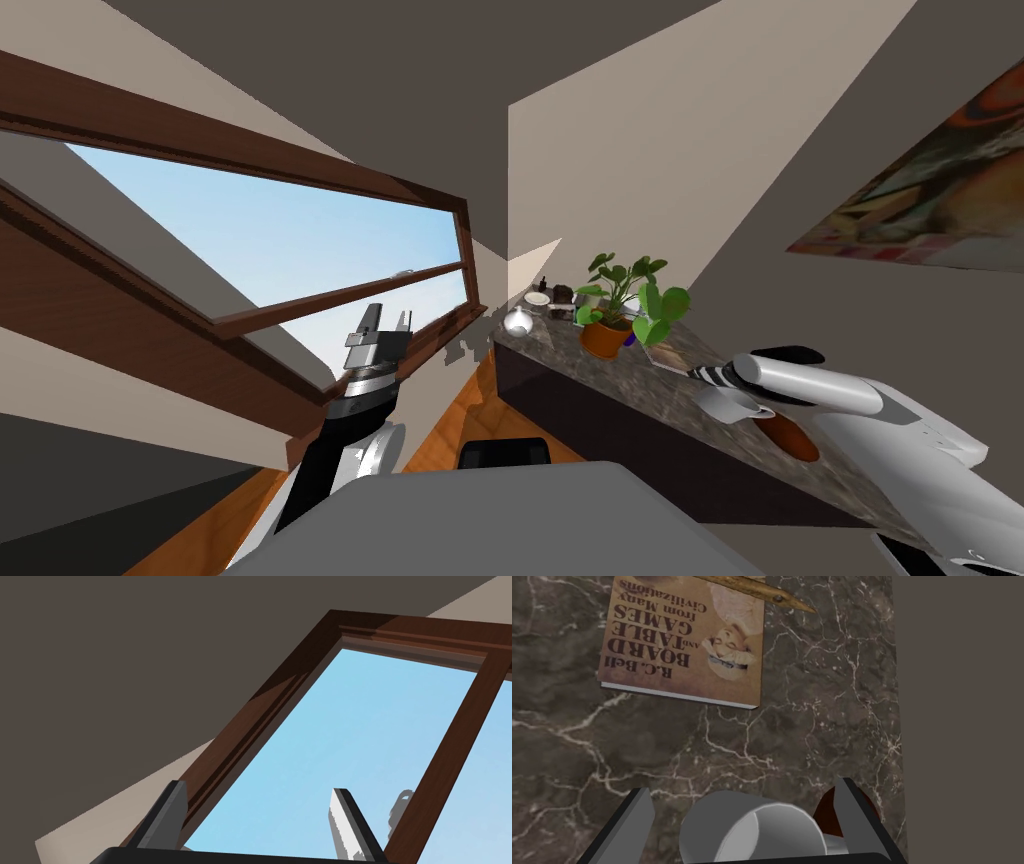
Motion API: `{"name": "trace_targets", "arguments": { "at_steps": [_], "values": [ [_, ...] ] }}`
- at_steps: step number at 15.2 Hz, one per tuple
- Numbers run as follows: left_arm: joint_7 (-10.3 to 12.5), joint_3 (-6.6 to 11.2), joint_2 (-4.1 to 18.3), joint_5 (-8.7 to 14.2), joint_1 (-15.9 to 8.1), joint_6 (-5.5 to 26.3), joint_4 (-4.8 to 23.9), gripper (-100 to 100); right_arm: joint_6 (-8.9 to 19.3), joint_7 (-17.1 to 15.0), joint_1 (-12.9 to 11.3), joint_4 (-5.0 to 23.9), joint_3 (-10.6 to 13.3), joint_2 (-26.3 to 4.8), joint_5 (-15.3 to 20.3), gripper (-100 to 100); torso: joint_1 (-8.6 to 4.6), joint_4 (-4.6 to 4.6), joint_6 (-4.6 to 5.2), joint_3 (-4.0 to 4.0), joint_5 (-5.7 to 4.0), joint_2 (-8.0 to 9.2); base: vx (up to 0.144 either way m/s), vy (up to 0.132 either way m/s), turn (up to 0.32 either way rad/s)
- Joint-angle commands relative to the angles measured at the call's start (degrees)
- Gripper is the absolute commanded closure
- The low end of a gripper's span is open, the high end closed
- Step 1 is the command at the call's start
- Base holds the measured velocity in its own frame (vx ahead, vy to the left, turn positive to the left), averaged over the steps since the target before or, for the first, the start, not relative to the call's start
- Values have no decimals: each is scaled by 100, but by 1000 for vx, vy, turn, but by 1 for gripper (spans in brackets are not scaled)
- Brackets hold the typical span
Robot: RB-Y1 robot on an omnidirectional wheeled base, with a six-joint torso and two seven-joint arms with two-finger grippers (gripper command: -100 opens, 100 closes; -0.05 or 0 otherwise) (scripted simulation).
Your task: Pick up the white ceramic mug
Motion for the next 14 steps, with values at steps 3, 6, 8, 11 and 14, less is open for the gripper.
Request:
{"name": "trace_targets", "arguments": {
  "at_steps": [3,6,8,11,14],
  "values": [
    [0,0,0,0,0,0,0,0,525,-335,-58,358,-123,-190,-181,-100,-1,0,1,0,0,1,24,30,62],
    [0,0,0,0,0,0,0,0,841,-556,-106,610,-203,-326,-309,-100,-7,0,0,0,-1,0,23,16,61],
    [0,0,0,0,0,0,0,0,1051,-764,-149,850,-277,-450,-430,-100,-9,0,2,0,-3,1,23,8,50],
    [0,0,0,0,0,0,0,0,1411,-959,-186,1078,-345,-561,-543,-100,-14,0,0,-2,-2,-3,33,-2,76],
    [0,1,0,0,0,0,0,0,1682,-1139,-218,1290,-406,-660,-647,-100,-19,-1,1,-1,-5,-2,26,-13,48]
  ]
}}
